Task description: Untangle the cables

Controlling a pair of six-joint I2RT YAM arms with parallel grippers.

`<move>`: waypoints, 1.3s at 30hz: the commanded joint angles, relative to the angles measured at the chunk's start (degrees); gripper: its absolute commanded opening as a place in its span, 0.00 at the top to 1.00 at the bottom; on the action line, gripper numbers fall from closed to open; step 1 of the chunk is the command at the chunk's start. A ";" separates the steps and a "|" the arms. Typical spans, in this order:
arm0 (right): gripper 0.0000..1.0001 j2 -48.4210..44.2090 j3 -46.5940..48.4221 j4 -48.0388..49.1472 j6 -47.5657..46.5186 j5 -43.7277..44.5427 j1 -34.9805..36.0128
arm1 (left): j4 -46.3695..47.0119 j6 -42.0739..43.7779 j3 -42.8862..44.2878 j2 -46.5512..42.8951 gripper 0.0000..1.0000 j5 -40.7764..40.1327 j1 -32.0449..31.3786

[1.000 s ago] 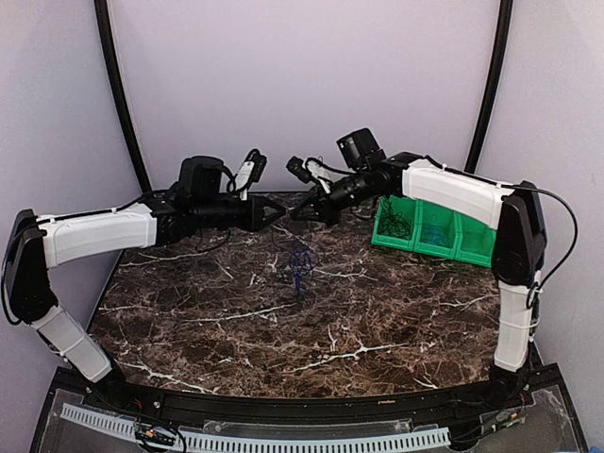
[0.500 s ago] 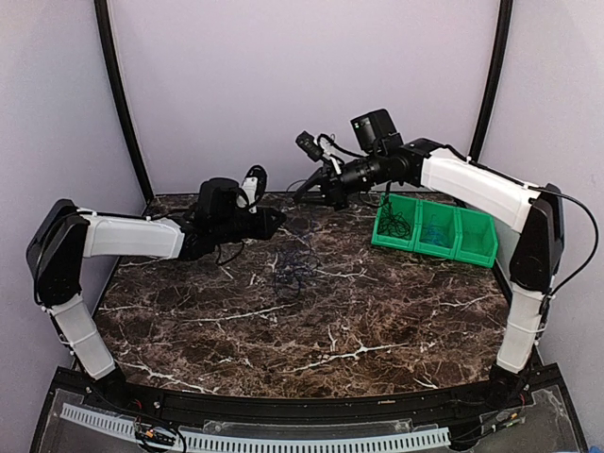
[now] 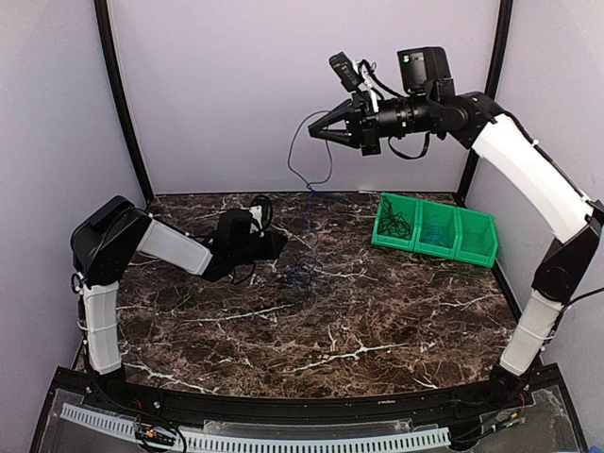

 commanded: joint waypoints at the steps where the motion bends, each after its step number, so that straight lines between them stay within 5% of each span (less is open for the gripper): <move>1: 1.00 -1.56 5.77 -4.16 -2.22 0.20 -0.20 | 4.31 -1.38 -1.84 -1.17 0.90 1.16 1.96; 9: 1.00 -0.82 8.70 -5.37 -2.74 2.25 -0.22 | 5.44 0.26 -11.09 -7.59 0.88 3.69 2.21; 15: 1.00 -0.15 4.72 -4.02 -2.73 2.59 -0.20 | 20.01 -0.19 -20.72 -17.96 0.55 17.88 1.56; 21: 1.00 0.70 4.69 -3.51 -2.45 3.12 -0.18 | 22.59 4.24 -21.59 -25.55 0.38 21.35 -1.13; 28: 1.00 1.15 5.42 -3.26 -1.74 3.12 -0.18 | 16.13 11.70 -14.48 -23.62 0.36 23.72 -3.37; 39: 1.00 0.59 7.25 -3.28 -2.40 6.33 -0.24 | 22.30 15.12 -11.50 -12.65 0.35 35.48 -7.49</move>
